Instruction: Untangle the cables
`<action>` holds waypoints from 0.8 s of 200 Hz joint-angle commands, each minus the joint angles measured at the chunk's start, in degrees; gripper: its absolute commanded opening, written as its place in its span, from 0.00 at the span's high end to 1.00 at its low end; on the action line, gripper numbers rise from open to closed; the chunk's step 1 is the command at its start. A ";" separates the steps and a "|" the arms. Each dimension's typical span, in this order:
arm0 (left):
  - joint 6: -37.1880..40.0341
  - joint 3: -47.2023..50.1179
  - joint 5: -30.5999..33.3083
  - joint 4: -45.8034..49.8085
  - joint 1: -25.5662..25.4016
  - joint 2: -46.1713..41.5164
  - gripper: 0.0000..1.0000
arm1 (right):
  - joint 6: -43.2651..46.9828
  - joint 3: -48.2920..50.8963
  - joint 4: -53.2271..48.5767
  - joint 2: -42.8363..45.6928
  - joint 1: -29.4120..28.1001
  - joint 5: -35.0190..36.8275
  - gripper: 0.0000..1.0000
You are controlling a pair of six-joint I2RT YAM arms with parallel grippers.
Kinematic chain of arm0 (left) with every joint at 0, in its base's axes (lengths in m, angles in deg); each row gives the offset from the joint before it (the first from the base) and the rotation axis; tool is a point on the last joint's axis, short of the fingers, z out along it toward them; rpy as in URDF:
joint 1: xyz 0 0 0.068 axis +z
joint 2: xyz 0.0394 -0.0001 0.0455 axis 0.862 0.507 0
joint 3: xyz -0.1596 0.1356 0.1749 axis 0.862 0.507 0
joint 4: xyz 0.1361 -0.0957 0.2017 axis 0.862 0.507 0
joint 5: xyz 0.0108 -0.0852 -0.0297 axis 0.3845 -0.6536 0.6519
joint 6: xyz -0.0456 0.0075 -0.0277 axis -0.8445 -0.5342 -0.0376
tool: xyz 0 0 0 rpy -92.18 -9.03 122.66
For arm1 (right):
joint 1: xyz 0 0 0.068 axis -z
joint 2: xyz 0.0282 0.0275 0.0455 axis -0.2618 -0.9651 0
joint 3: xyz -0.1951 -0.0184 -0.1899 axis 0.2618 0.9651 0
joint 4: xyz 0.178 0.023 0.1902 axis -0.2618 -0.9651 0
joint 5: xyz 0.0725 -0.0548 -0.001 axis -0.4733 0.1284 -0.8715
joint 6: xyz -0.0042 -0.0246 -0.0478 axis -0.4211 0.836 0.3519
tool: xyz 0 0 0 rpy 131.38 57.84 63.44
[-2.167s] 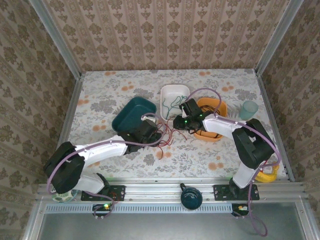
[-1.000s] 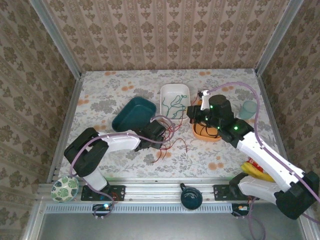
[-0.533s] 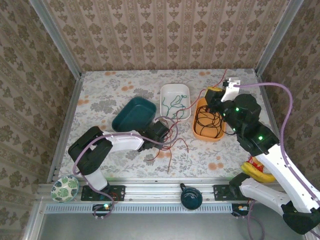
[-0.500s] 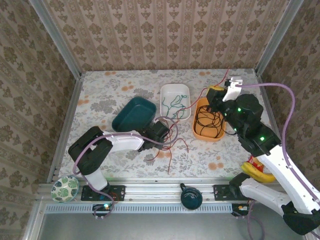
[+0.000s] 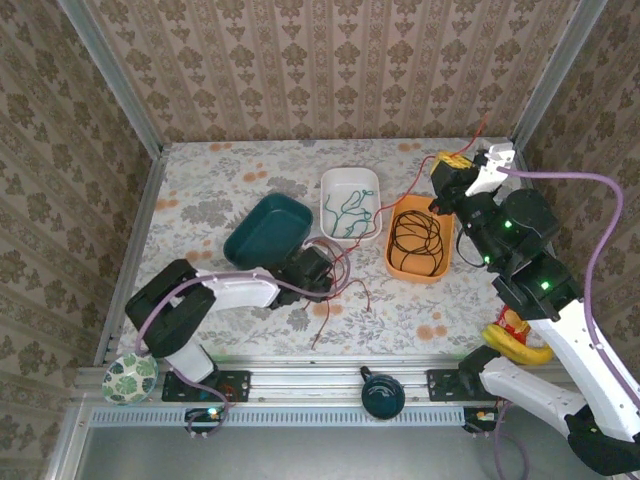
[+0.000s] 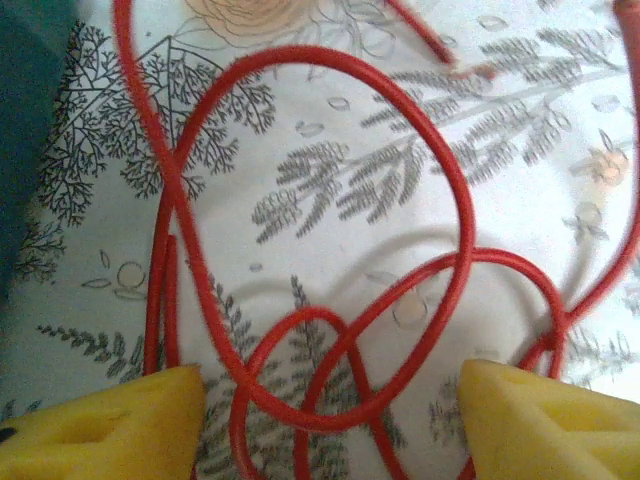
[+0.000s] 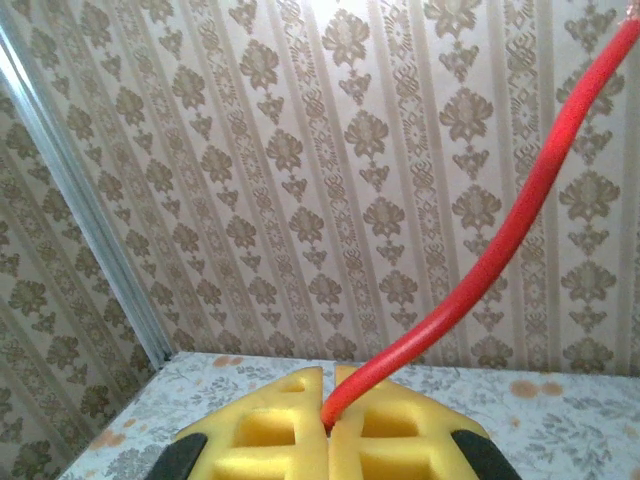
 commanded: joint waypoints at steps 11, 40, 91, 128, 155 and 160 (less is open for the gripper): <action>3.75 2.43 -1.73 -4.52 -0.55 -11.49 0.19 | -0.33 -2.90 0.52 -1.74 0.32 -6.14 1.00; 9.46 1.77 -1.91 -5.57 -0.26 -21.13 0.08 | -3.98 -1.57 -0.25 -4.55 0.30 -11.53 1.00; 17.80 -6.00 -11.41 -7.23 0.11 -22.50 0.06 | -7.37 -1.40 0.77 -7.44 0.34 -19.32 1.00; 20.50 -12.37 -15.68 -10.27 0.09 -13.04 0.06 | -9.69 -3.17 0.48 -7.12 1.79 -21.90 1.00; 20.37 -15.58 -15.12 -13.84 0.61 -6.58 0.07 | -12.68 -4.25 1.58 -6.02 4.28 -25.09 1.00; 20.17 -16.15 -15.12 -14.42 0.80 -5.60 0.08 | -13.31 -4.35 1.69 -5.76 4.77 -25.55 1.00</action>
